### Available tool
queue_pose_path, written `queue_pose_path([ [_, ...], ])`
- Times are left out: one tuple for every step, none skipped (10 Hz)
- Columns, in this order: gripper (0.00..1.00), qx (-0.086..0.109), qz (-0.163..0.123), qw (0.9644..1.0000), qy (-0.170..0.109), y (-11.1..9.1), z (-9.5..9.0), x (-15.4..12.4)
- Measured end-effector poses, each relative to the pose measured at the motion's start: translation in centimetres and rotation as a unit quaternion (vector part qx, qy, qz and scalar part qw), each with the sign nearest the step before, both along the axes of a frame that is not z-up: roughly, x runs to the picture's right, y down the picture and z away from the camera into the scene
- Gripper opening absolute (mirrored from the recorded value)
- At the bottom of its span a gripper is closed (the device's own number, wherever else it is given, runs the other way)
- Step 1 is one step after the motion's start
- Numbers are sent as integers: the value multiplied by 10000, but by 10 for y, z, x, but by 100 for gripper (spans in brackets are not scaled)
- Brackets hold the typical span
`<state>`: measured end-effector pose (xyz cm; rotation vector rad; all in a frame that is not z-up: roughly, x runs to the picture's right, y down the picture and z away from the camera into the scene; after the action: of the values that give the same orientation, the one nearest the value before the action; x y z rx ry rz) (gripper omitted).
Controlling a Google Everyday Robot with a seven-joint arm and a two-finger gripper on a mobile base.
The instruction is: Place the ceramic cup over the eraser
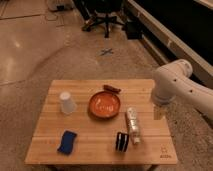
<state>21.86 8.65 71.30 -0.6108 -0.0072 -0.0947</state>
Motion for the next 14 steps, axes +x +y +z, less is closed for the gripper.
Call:
queue_pose_path([
  [65,-54,-165,9997,-192,-8,14,-28],
  [65,-82,-274,9991,-319,-13,24,-45],
  [65,-116,-379,9981,-479,-20,35,-65],
  [65,-140,-491,9966,-652,-27,47,-85],
  [65,-171,-627,9942,-858,-35,60,-108],
  [65,-201,-717,9923,-992,-39,67,-122],
  [65,-237,-847,9889,-1199,-44,75,-143],
  [65,-265,-1022,9835,-1467,-47,82,-168],
  [65,-260,-1157,9786,-1681,-50,85,-186],
  [65,-258,-1273,9739,-1862,-52,88,-201],
  [65,-262,-1464,9655,-2137,-52,92,-222],
  [65,-269,-1569,9606,-2276,-51,95,-234],
  [65,-276,-1690,9544,-2444,-50,97,-248],
  [65,-269,-1806,9463,-2668,-50,99,-265],
])
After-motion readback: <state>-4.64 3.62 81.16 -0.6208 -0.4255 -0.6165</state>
